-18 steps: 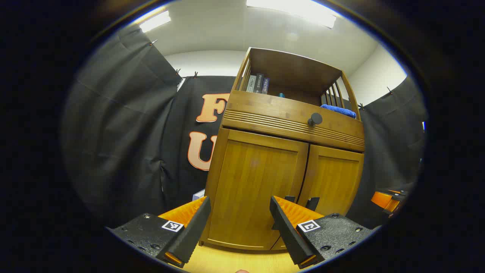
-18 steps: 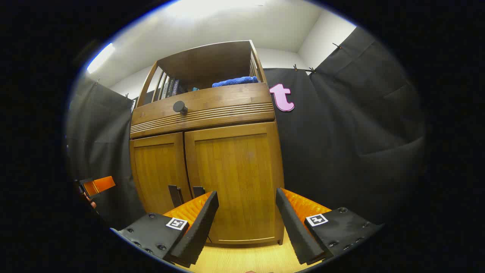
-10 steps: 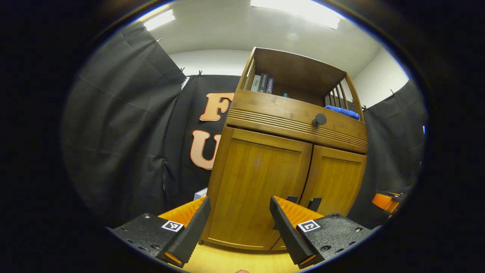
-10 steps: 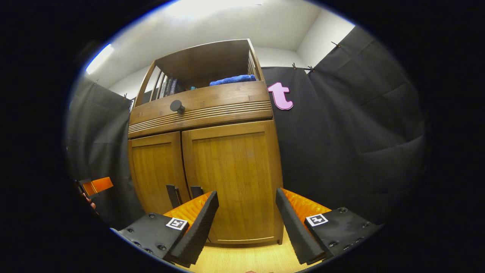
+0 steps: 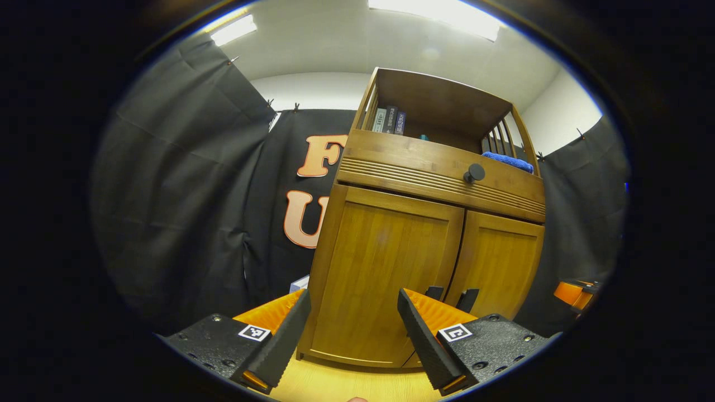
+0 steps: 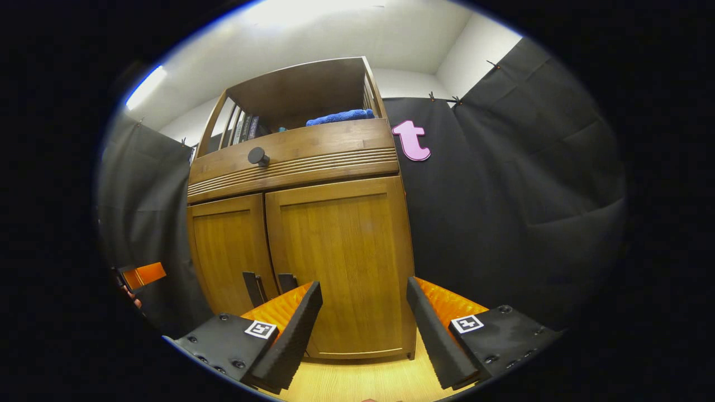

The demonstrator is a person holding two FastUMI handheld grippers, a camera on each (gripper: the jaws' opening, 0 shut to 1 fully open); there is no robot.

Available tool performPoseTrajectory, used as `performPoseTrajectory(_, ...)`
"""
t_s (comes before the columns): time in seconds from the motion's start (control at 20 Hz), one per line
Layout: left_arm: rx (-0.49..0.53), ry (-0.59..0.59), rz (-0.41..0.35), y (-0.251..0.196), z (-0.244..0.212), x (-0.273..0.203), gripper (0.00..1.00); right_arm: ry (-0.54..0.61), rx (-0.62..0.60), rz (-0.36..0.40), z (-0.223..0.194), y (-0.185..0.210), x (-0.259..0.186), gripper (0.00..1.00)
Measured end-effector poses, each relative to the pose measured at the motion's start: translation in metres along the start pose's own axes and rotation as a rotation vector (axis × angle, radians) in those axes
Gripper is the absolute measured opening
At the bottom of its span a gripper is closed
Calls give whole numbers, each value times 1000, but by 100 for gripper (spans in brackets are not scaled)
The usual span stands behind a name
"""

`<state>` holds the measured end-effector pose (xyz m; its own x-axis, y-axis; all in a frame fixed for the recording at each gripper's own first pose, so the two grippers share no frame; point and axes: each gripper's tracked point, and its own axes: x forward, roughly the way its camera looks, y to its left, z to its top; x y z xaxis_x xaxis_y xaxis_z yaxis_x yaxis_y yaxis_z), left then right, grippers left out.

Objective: Open the right door of the double-door shoe cabinet with the right hand, and open the left door with the left hand.

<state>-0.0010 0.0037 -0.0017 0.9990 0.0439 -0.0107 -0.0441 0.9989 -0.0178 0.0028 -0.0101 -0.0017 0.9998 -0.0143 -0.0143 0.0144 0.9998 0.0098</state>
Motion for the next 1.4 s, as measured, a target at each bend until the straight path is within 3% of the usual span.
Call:
performPoseTrajectory(0.1, -2, -2, 1, 1, 1, 0, 91, 1, 3, -3, 0, -1, 0, 100)
performPoseTrajectory(0.2, 6, -4, 4, 0, 1, -1, 91, 1, 3, -5, 1, -3, -2, 89)
performPoseTrajectory(0.25, 8, -3, 4, 0, 1, -1, 94, 1, 2, -6, 0, -3, -3, 92)
performPoseTrajectory(0.45, 6, -4, 6, 1, 1, -1, 91, -3, 2, -2, 1, -2, -4, 100)
performPoseTrajectory(0.5, 7, -3, 6, 1, 1, -1, 91, -6, 0, 1, 3, -1, -3, 89)
performPoseTrajectory(0.7, 8, -5, 13, 2, 2, -1, 91, -27, -15, 32, 8, 11, 3, 90)
performPoseTrajectory(0.85, -2, -13, 6, 2, 3, -1, 91, -57, -44, 69, 13, 26, 15, 89)
performPoseTrajectory(0.9, -3, -14, 5, 2, 3, -1, 91, -64, -45, 85, 13, 34, 23, 98)
performPoseTrajectory(1.2, 20, -23, 33, 6, 7, -3, 94, -25, -53, 225, -6, 98, 73, 98)
performPoseTrajectory(1.25, 30, -28, 45, 8, 9, -4, 91, -8, -67, 240, -13, 108, 80, 98)
performPoseTrajectory(1.4, 39, -48, 84, 12, 16, -11, 94, 33, -109, 265, -32, 131, 103, 98)
